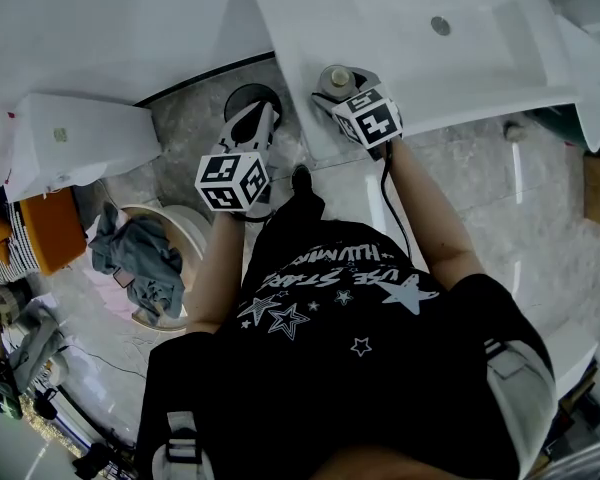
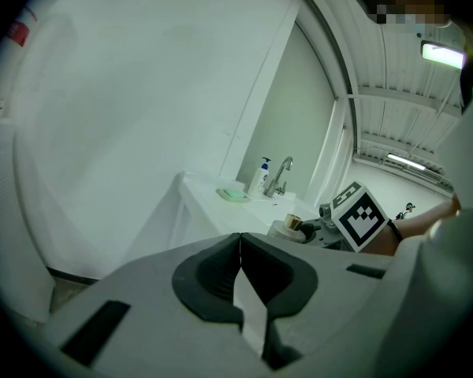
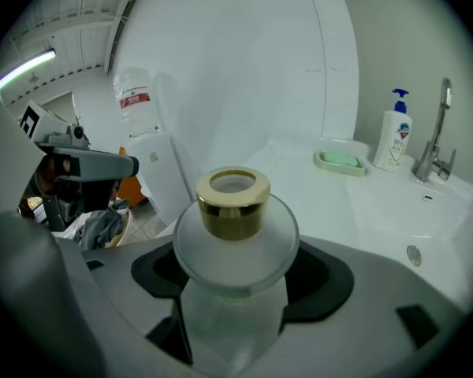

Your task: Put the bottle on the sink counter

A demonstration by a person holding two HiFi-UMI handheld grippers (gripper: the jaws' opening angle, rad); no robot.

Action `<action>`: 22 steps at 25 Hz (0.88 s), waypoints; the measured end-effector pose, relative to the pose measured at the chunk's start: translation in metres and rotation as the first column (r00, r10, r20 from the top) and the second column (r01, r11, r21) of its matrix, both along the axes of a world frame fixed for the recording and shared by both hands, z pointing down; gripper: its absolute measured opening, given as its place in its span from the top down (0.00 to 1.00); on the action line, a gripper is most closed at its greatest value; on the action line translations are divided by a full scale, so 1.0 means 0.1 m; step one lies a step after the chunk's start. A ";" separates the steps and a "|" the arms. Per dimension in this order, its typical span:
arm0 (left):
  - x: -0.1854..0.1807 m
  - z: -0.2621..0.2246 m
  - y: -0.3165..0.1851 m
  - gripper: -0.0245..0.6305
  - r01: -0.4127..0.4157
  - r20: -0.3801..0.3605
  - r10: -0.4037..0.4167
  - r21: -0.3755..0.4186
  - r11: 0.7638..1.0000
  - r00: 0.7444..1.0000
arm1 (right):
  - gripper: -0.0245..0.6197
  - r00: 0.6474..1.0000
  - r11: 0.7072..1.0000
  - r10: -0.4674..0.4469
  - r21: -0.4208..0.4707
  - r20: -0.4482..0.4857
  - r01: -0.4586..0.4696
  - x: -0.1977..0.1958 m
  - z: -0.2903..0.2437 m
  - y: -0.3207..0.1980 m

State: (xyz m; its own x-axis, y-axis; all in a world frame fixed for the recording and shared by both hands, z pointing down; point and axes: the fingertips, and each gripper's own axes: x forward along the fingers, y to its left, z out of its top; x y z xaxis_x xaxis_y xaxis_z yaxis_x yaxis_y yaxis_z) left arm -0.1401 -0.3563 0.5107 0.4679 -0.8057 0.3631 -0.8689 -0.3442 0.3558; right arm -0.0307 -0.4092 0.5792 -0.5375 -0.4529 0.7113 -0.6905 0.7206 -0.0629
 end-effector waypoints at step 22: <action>0.02 -0.08 0.17 0.95 0.011 0.006 -0.011 0.023 1.000 1.000 | 0.46 0.998 0.999 0.047 -0.007 0.051 -0.047 0.10 -0.08 0.18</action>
State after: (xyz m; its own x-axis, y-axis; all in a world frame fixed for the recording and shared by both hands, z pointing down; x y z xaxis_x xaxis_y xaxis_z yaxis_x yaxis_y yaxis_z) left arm -0.1386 -0.3390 0.5032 0.4566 -0.8190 0.3474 -0.8749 -0.3426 0.3423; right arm -0.0206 -0.3915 0.5715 -0.5518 -0.4747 0.6857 -0.7193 0.6870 -0.1032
